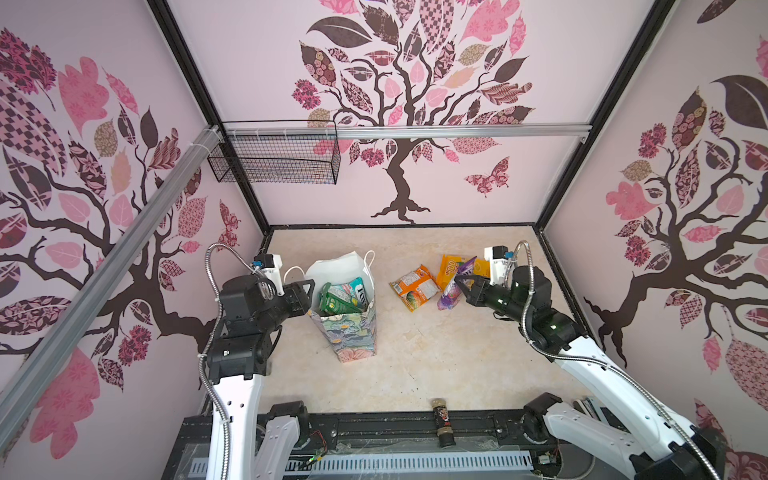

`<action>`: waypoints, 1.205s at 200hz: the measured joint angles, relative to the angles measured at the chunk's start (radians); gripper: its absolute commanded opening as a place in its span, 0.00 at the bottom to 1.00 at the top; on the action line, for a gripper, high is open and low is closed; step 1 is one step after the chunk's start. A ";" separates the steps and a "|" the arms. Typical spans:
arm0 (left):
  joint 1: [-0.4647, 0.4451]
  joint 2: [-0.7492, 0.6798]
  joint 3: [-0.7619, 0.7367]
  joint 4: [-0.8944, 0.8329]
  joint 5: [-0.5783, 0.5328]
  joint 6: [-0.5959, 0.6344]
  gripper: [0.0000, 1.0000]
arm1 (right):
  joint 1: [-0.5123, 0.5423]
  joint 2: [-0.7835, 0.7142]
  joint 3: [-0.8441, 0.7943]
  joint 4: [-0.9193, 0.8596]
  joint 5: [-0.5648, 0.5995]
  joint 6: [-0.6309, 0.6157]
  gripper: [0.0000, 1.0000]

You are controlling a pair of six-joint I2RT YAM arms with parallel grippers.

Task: Place the snacks into the paper bag
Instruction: 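Lift the purple packet and carry it toward the bag with the right gripper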

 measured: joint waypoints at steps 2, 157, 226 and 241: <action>0.000 0.000 0.000 -0.001 -0.002 0.000 0.46 | 0.002 0.001 0.004 0.000 0.000 0.000 0.00; 0.000 -0.021 0.038 -0.113 -0.055 0.006 0.49 | 0.385 0.330 0.659 -0.013 0.153 -0.101 0.00; 0.000 -0.011 0.062 -0.148 -0.056 0.004 0.48 | 0.564 0.556 1.014 -0.079 0.185 -0.205 0.00; 0.000 -0.016 0.075 -0.154 -0.063 0.004 0.48 | 0.605 0.578 1.028 -0.083 0.156 -0.229 0.00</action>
